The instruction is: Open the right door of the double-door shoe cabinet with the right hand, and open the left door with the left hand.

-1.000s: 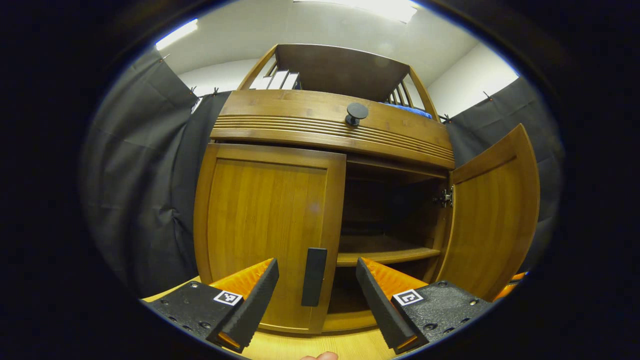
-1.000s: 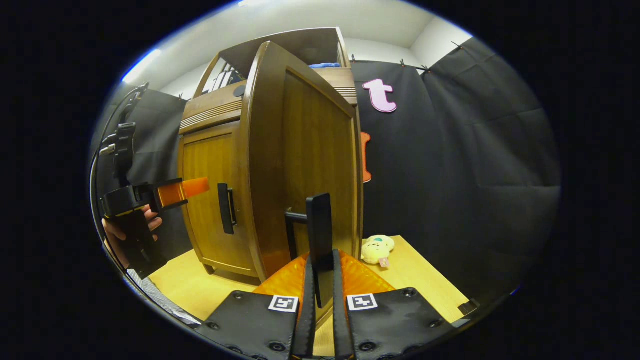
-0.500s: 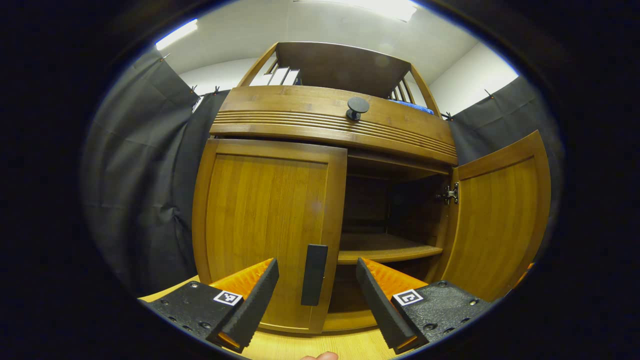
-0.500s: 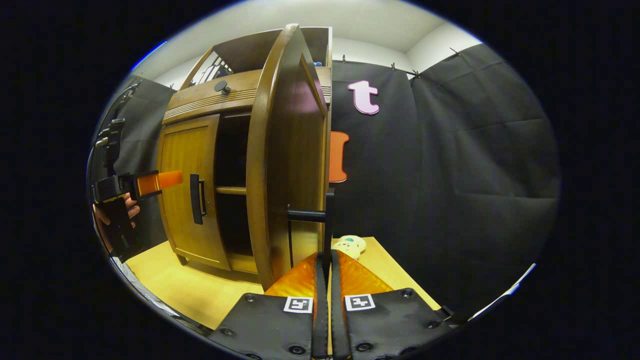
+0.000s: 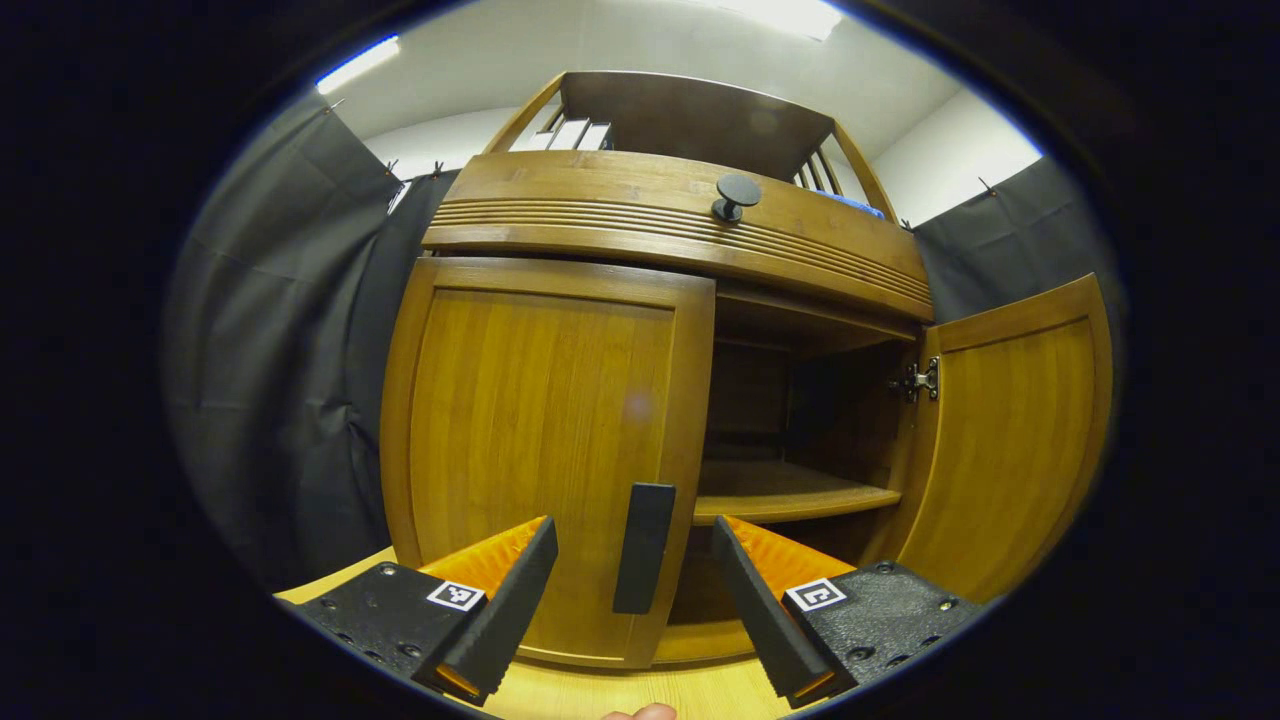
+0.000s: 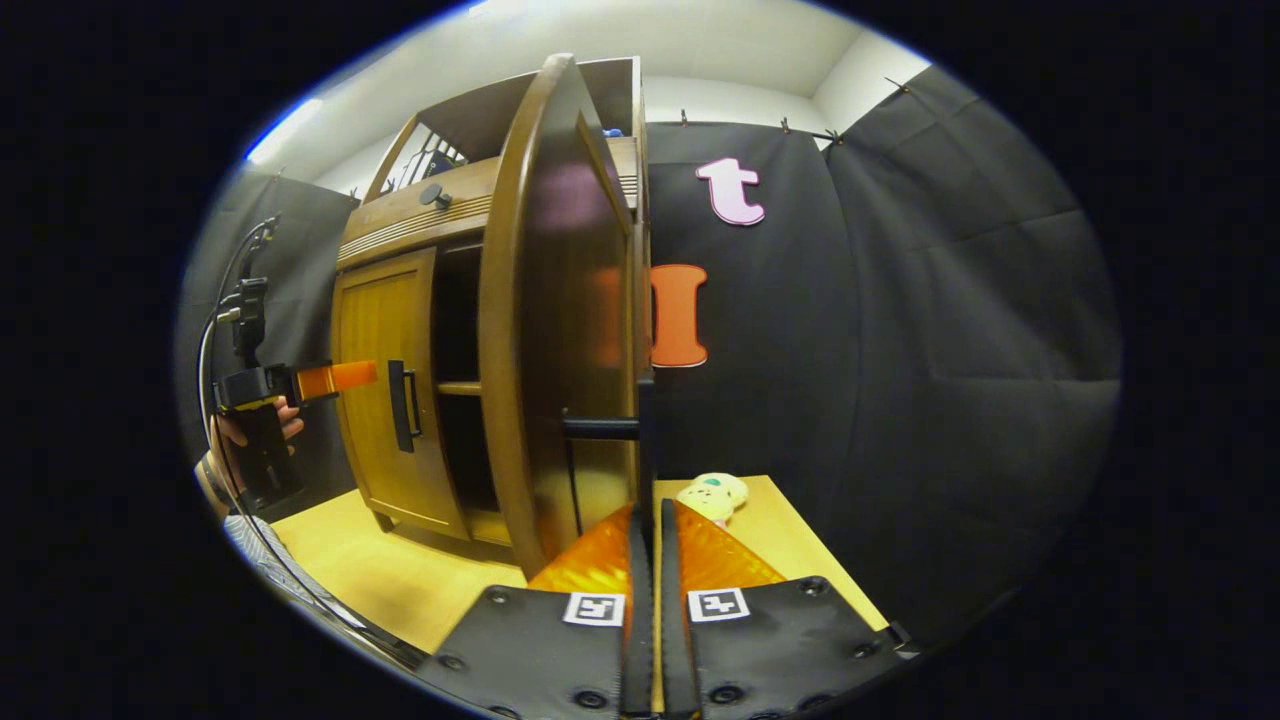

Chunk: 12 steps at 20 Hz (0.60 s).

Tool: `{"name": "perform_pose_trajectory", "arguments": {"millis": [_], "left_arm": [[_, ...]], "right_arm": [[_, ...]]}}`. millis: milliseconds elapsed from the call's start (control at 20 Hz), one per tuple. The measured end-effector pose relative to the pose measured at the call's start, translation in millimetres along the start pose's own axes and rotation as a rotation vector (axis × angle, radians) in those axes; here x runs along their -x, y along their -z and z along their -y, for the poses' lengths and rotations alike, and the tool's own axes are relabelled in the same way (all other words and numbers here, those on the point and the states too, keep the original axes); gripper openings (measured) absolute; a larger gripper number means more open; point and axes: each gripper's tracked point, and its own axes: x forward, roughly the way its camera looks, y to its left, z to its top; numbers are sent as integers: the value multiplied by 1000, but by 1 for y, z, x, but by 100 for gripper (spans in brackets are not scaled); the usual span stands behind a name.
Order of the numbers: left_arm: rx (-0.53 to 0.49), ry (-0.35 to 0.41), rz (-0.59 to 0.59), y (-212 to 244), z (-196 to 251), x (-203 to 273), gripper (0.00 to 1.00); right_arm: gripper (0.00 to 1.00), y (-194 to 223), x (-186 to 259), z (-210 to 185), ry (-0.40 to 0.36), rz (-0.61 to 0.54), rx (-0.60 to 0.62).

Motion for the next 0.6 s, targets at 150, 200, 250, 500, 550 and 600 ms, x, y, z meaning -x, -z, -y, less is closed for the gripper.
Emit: {"name": "perform_pose_trajectory", "arguments": {"millis": [150, 200, 250, 500, 550, 600], "left_arm": [[-20, -11, 8, 0, -6, -2, 92], [-23, -14, 8, 0, -7, -2, 92], [-24, -17, 9, 0, -9, -3, 92], [-27, -24, 10, 2, -12, -2, 92], [-29, -27, 12, 2, -13, -3, 92], [-29, -27, 15, 1, -13, -5, 92]], "right_arm": [[15, 8, 6, 8, -6, 4, -11], [19, 8, 7, 11, 0, 8, -8], [34, 9, 8, 10, 0, 4, -5], [28, 15, 28, 24, 70, -6, -14], [28, 15, 33, 30, 101, -4, -13], [31, 13, 41, 37, 135, 0, -12]]}}
